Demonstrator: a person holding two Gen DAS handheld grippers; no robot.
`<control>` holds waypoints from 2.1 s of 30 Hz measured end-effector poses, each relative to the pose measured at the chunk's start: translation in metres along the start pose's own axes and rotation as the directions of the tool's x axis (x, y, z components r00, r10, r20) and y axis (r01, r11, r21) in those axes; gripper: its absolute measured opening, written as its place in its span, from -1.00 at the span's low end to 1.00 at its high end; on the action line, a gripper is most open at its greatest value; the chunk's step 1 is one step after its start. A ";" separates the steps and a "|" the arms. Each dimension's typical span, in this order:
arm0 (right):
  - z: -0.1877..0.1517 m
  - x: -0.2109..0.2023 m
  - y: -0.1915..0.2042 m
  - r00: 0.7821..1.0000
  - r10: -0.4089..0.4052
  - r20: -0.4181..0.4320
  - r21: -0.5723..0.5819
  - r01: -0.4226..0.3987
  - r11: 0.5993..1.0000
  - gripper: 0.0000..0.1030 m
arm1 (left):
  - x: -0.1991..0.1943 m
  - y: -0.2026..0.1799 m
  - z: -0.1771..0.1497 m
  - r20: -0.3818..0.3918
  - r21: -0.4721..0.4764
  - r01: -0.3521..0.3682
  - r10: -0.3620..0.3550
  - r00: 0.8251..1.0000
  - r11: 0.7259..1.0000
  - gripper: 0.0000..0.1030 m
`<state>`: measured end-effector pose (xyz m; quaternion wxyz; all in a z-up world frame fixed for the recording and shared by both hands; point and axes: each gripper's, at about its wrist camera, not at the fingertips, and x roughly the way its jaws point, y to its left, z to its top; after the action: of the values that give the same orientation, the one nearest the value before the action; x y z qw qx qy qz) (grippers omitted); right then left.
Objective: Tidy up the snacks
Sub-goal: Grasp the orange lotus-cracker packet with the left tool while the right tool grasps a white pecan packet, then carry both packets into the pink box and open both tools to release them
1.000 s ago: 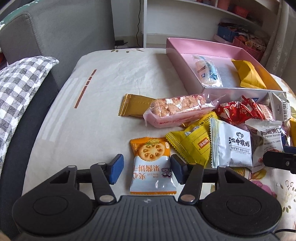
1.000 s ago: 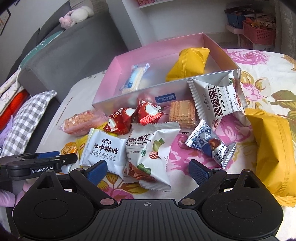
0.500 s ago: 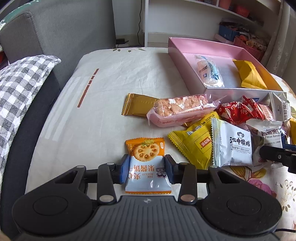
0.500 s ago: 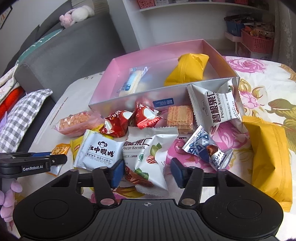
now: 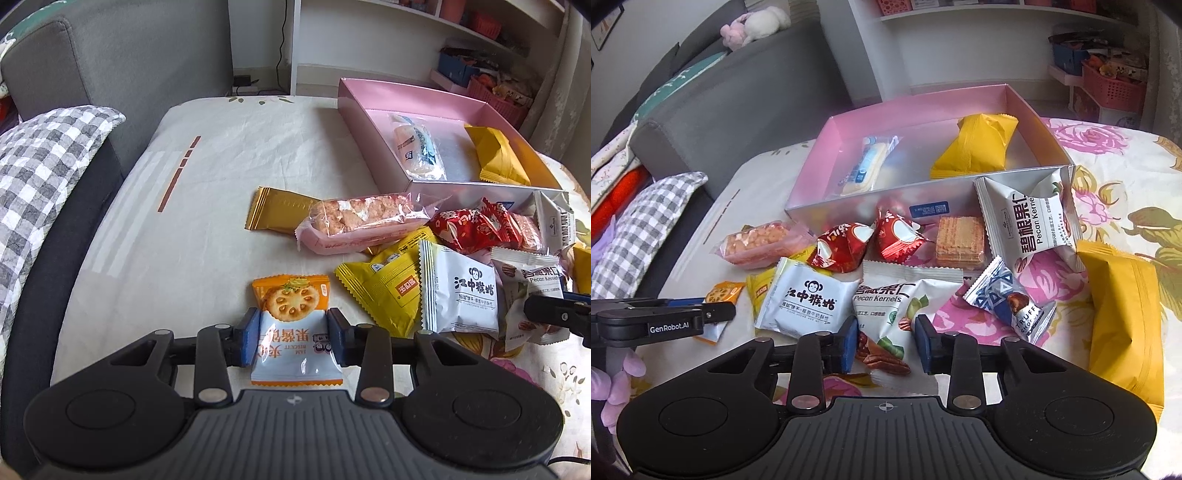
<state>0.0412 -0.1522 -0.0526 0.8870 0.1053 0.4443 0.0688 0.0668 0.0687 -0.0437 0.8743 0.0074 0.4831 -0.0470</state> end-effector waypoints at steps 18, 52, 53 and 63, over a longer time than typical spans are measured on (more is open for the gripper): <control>0.008 -0.023 -0.003 1.000 0.029 0.000 0.014 -0.029 0.999 -0.48 | -0.020 -0.001 0.005 0.030 -0.015 0.050 -0.050 0.998 0.999 -0.31; 0.095 -0.028 -0.070 0.979 0.004 0.202 0.296 -0.065 0.953 -0.48 | -0.008 -0.075 0.079 0.178 -0.070 0.242 -0.226 0.958 0.968 -0.31; 0.098 -0.027 -0.073 0.978 -0.018 0.205 0.289 -0.043 0.956 -0.48 | -0.004 -0.077 0.083 0.179 -0.068 0.248 -0.233 0.956 0.966 -0.31; 0.121 0.002 -0.086 0.976 -0.115 0.185 0.212 0.074 0.974 -0.48 | 0.042 -0.108 0.109 0.118 -0.032 0.277 -0.271 0.955 0.960 -0.31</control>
<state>0.1418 -0.2506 -0.0054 0.9132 0.1807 0.3640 -0.0303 0.1719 -0.0480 -0.0176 0.8850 -0.0833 0.4305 -0.1564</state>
